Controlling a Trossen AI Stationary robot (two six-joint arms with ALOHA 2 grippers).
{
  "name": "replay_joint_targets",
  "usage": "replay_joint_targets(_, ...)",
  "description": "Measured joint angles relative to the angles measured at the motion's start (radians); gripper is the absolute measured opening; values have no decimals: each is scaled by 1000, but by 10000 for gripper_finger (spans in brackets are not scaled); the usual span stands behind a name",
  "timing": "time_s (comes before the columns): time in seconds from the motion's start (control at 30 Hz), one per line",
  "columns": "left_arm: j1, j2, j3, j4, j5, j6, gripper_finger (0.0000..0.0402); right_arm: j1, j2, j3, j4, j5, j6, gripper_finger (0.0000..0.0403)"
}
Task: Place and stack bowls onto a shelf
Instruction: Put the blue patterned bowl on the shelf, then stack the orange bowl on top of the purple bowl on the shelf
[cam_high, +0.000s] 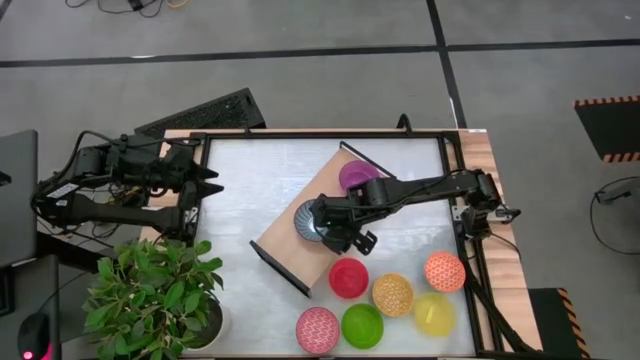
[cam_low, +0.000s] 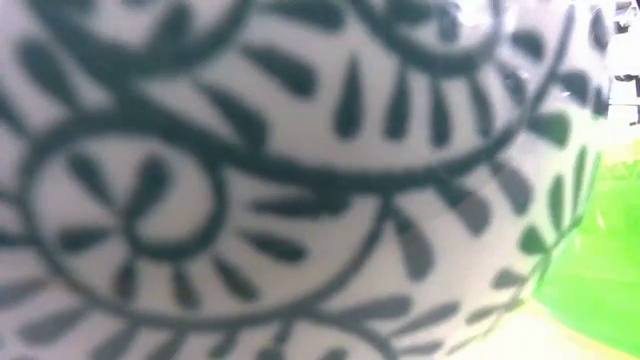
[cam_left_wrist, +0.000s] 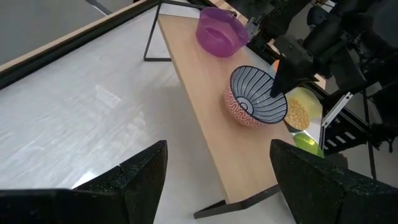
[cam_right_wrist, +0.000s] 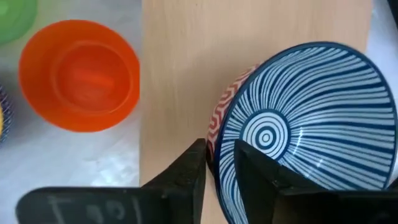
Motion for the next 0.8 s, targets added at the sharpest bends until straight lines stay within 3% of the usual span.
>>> replay_joint_targets(0.13, 0, 0, 0, 2, 5, 0, 270, 8, -16, 8, 6, 4, 66, 136)
replay_joint_targets(0.3, 0, 0, 0, 2, 5, 19, 270, 17, -39, 77, -37, 3, 298, 174)
replay_joint_targets(0.5, 0, 0, 0, 2, 8, 18, 270, 37, -76, 139, -212, -4, 819, 202)
replay_joint_targets(0.67, 0, 0, 0, 1, 22, 17, 270, 128, -91, 130, -317, -20, 1218, 201)
replay_joint_targets(0.8, 0, 0, 0, 2, 22, 7, 270, 224, -92, 63, -303, 84, 1471, 201)
